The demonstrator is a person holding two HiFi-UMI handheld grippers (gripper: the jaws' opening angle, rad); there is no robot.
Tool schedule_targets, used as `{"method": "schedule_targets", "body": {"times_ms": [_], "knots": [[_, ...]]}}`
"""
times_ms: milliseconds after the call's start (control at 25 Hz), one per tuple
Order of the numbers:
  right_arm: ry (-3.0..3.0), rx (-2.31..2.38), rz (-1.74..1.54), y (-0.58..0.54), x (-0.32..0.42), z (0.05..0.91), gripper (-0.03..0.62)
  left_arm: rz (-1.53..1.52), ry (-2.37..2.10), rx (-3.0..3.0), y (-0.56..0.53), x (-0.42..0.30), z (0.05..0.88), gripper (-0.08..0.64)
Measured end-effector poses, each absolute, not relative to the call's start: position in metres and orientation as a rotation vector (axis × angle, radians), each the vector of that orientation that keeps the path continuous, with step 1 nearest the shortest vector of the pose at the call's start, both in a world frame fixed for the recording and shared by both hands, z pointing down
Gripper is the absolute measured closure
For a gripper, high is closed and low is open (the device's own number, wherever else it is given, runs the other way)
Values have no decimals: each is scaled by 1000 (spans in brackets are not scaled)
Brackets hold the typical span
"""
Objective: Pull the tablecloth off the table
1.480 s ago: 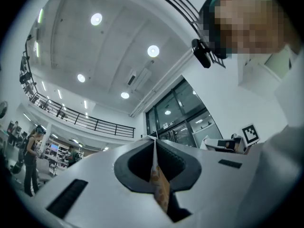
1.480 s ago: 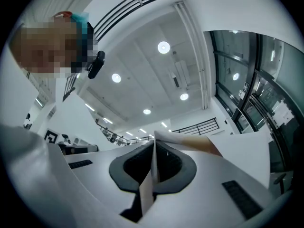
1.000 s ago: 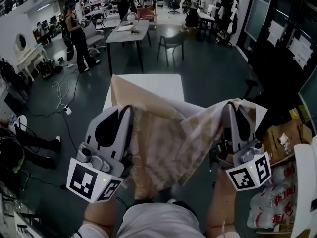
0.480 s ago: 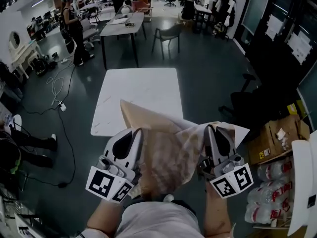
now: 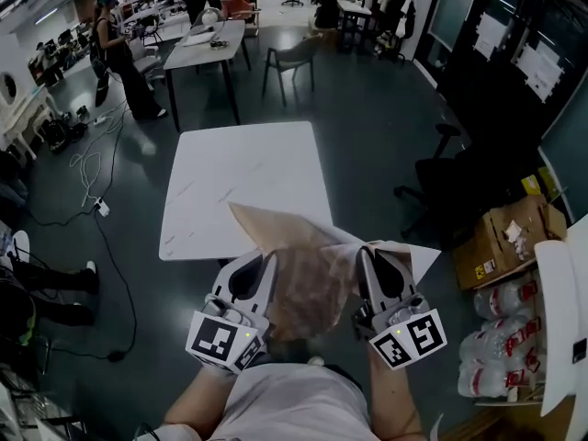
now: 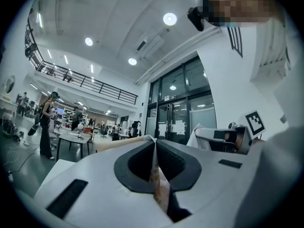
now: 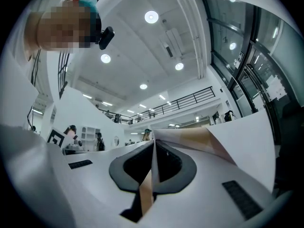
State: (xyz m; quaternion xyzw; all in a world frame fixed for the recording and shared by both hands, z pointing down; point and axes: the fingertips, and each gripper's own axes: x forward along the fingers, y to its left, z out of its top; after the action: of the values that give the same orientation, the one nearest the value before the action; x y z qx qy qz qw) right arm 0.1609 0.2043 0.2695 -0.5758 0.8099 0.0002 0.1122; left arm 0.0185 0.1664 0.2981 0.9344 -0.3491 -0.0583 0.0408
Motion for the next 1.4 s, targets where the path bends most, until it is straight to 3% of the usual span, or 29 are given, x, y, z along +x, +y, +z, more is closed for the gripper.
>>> {"method": "schedule_targets", "body": {"times_ms": [1400], "knots": [[2255,-1891,-9,193,197,283,568,-133,-987,2899,136,36,305,549]]}}
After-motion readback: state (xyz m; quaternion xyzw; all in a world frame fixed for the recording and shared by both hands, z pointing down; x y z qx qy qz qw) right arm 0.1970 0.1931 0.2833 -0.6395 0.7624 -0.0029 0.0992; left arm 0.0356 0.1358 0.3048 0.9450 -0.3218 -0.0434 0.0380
